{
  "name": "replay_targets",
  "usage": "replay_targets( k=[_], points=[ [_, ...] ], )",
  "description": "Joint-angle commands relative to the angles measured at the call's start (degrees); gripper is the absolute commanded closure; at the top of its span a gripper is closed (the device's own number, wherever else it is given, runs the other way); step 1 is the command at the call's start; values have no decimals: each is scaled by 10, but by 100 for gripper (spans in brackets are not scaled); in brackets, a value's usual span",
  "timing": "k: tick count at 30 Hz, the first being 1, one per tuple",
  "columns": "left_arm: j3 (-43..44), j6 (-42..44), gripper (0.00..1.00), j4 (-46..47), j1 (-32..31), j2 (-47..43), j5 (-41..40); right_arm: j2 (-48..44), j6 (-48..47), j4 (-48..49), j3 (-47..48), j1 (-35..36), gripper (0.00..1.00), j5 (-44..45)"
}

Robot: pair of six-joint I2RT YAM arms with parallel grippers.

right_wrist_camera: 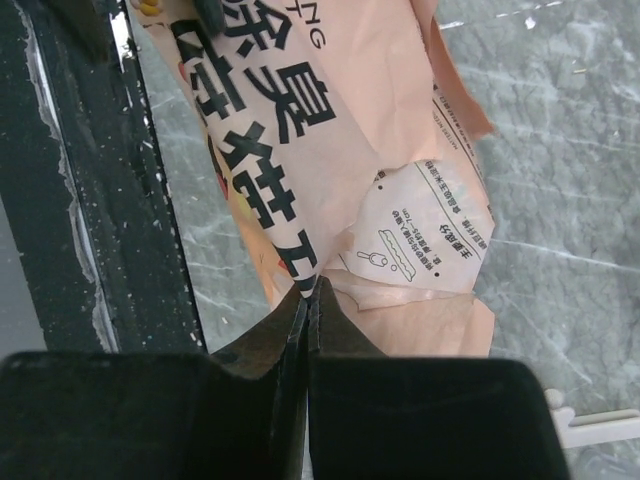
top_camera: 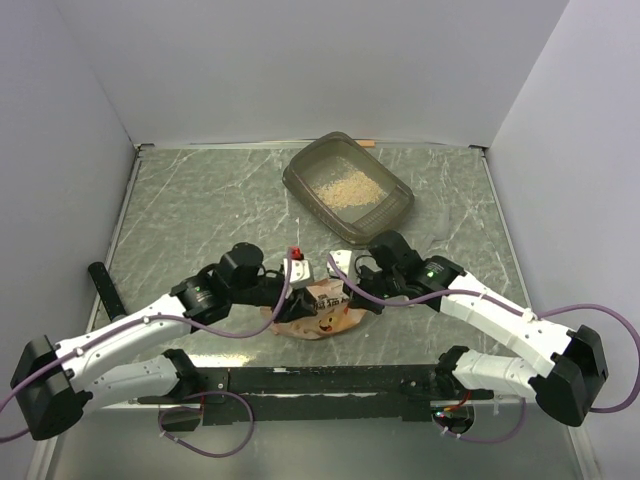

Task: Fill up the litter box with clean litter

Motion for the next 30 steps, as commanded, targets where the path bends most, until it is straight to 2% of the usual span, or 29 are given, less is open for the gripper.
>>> replay_targets(
  k=[1,4,9,15,19,25,30],
  points=[
    [13,5,62,26,-23,27,40,-24,13,8,4,0,100,12],
    [11,11,63,11,-41,48,29,-24,11,10,5,1,100,15],
    [3,30,64,-26,-69,60,-66,-26,10,9,4,1,100,15],
    [-11,36,63,-10,-77,10,-184,-31,11,5,2,1,100,13],
    [-16,38,63,5,-77,-14,-234,-38,12,5,-2,0,100,13],
    [-14,24,64,-12,-77,7,-227,-39,17,3,-3,0,100,12],
    [-14,8,63,-23,-78,20,-179,-39,19,5,-3,0,100,13]
  ],
)
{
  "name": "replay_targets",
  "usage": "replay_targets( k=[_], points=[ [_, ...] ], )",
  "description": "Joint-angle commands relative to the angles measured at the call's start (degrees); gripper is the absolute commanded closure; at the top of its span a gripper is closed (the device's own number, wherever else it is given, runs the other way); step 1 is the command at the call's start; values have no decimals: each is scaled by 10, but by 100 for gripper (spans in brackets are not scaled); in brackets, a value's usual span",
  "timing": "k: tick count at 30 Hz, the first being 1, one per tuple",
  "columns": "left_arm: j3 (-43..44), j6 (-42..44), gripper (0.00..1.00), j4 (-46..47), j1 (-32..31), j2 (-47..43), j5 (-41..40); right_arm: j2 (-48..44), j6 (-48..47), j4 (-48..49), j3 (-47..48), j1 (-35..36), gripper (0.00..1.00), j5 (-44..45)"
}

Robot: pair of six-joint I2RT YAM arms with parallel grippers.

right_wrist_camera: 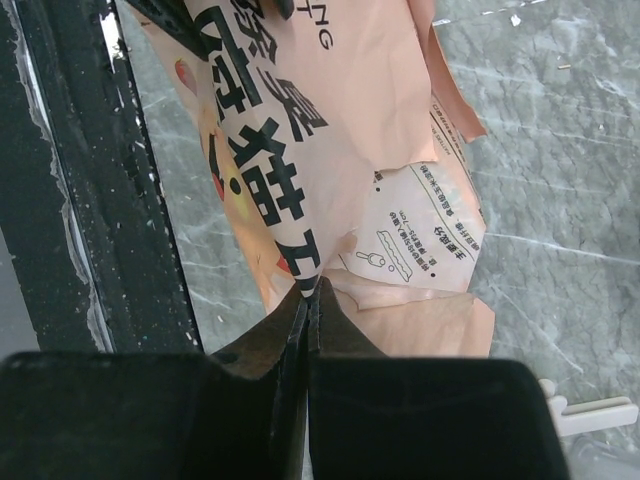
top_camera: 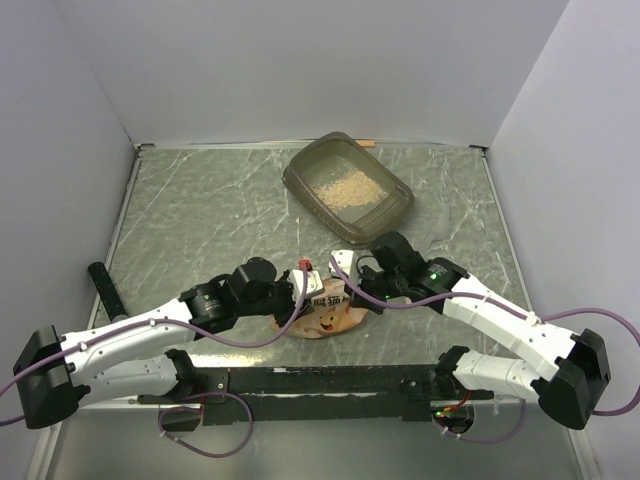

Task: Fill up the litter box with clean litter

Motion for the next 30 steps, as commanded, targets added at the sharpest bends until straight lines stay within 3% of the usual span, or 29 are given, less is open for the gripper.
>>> replay_targets(
  k=[1,3,6,7,11,13,14,19,22,23,30],
  points=[
    [-3,-17,63,-12,-3,10,32,-24,13,4,1,0,100,-1],
    [-2,-20,64,-20,-2,15,43,-24,15,7,-3,-1,100,0],
    [2,-22,94,-32,-2,22,35,-23,17,10,-5,-1,100,4],
    [3,-23,99,-37,-2,23,28,-22,18,10,-5,-1,100,6],
    [-1,-26,99,-42,-2,14,13,-18,26,10,-2,-1,100,19],
    [-3,-25,99,-41,-2,5,-1,-20,38,13,0,-1,82,47],
    [-6,-23,99,-43,-2,-3,-2,-26,43,16,4,-2,64,56],
    [-13,-23,99,-36,-2,-15,-9,-73,87,21,33,-17,45,112],
    [-14,-23,99,-36,-2,-15,-15,-91,120,18,63,-34,36,174],
    [-12,-22,99,-38,-2,-15,-17,-93,151,16,70,-40,29,227],
    [-10,-16,99,-52,-2,-35,-52,-33,254,-39,139,-156,27,286]
  ],
)
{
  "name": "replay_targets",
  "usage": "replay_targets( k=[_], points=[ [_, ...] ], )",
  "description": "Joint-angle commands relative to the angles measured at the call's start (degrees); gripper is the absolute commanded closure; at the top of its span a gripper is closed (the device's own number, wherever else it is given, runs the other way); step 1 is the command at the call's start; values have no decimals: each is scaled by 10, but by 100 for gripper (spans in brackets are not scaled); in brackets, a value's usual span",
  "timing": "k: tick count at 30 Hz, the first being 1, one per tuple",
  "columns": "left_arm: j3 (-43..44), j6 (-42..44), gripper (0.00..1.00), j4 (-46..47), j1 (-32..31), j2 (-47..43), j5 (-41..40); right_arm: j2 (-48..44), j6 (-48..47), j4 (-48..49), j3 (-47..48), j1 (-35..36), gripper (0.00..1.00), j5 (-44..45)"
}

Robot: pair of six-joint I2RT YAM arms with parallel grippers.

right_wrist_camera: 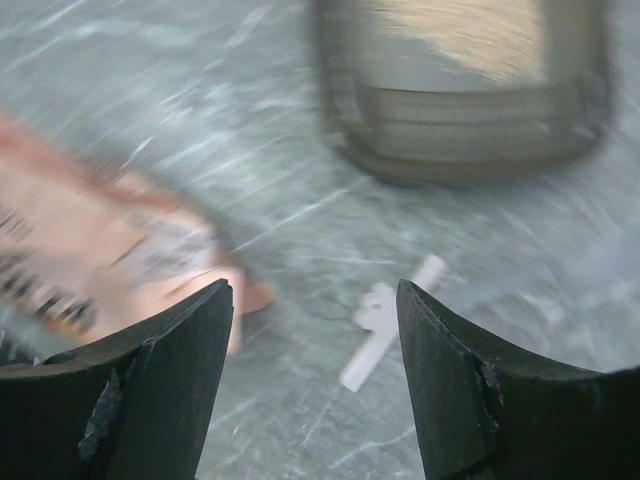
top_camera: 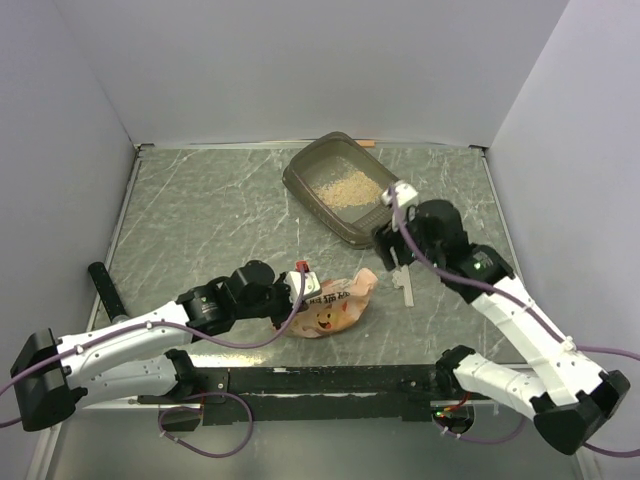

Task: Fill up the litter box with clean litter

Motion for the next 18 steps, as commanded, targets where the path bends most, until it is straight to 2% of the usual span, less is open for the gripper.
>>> replay_targets(
  k=[1,5,11,18],
  points=[
    [0,0,99,-39,-2,-36,-45,42,83,-44,40,-60,28,63],
    [4,5,99,-52,-3,-58,-83,101,165,-81,45,-97,36,102],
    [5,12,99,-57,-2,-84,-97,140,235,-53,-16,-114,36,108],
    [0,-8,99,-45,-3,-77,-96,243,264,-16,-62,-107,37,118]
  ],
)
